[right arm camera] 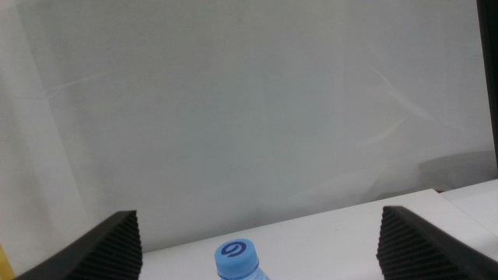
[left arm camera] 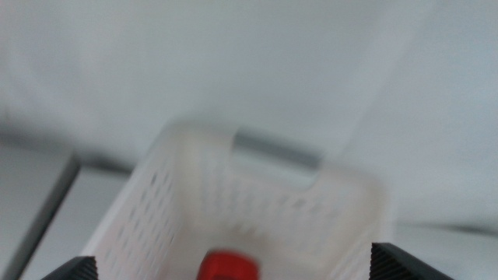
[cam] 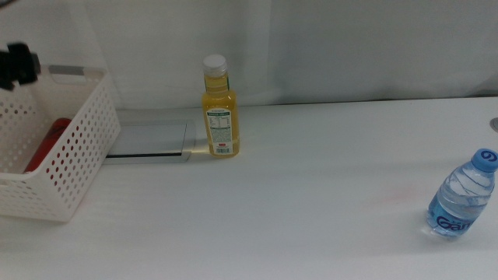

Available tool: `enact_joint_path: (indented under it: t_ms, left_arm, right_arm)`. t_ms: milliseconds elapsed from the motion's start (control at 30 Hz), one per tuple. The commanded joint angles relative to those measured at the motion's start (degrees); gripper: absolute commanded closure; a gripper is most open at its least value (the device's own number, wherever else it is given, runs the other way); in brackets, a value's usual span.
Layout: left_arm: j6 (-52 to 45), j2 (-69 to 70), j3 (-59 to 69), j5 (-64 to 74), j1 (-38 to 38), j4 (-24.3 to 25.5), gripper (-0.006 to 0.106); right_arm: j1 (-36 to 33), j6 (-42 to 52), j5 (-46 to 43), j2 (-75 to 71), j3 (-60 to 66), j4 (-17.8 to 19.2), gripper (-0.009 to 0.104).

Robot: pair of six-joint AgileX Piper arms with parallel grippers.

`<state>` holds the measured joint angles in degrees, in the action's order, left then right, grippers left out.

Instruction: Use arms to grab the bottles and put them into the dustbin to the left of the table.

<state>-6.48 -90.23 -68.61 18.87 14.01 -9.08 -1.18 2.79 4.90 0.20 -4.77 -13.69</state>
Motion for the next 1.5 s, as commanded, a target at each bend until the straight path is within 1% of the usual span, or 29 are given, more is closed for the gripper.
enact_joint_path:
  t_ms: [0,133,200,300,433,500,600,767,933,1067,1233,1300,1367,1467]
  left_arm:
    - [-0.34,5.44,-0.34,0.72,-1.65,-0.82,0.010]
    - [-2.54,13.42,-0.34,2.96,-4.93,-0.43,0.010]
    - [-4.30,18.98,-0.08,5.66,-7.73,-0.43,0.010]
    - [-5.69,24.59,2.99,4.88,-11.26,-0.43,0.010]
    - [-5.45,31.82,11.18,3.16,-16.58,-0.84,0.010]
    - [-4.69,38.26,19.61,3.16,-21.05,-0.84,0.010]
    - [-4.69,42.78,26.02,1.55,-24.23,-0.84,0.010]
    - [-4.11,46.75,39.20,-11.14,-29.40,-0.84,0.010]
    - [-0.96,44.43,48.21,-24.99,-33.18,-0.84,0.010]
    - [0.09,39.36,50.90,-34.46,-33.99,-0.84,0.010]
    - [2.71,29.66,51.14,-46.28,-33.99,-0.30,0.010]
    - [3.80,22.37,51.14,-52.30,-33.99,-0.18,0.010]
    - [4.63,17.77,51.14,-55.81,-33.99,1.68,0.010]
    - [9.17,11.15,51.14,-62.03,-33.99,8.15,0.010]
  right_arm:
    - [-0.06,0.20,-0.57,-1.36,0.36,0.06,0.013]
    - [-0.06,0.20,-0.57,-1.36,0.36,0.06,0.013]
    - [-0.06,0.20,-0.57,-1.36,0.36,0.06,0.013]
    - [-0.06,0.20,-0.57,-1.36,0.36,0.06,0.013]
    - [-0.06,0.20,-0.57,-1.36,0.36,0.06,0.013]
    - [-0.06,0.20,-0.57,-1.36,0.36,0.06,0.013]
    - [-0.06,0.20,-0.57,-1.36,0.36,0.06,0.013]
    - [-0.06,0.20,-0.57,-1.36,0.36,0.06,0.013]
    - [-0.06,0.20,-0.57,-1.36,0.36,0.06,0.013]
    - [-0.06,0.20,-0.57,-1.36,0.36,0.06,0.013]
    - [-0.06,0.20,-0.57,-1.36,0.36,0.06,0.013]
    - [-0.06,0.20,-0.57,-1.36,0.36,0.06,0.013]
    - [-0.06,0.20,-0.57,-1.36,0.36,0.06,0.013]
    - [-0.06,0.20,-0.57,-1.36,0.36,0.06,0.013]
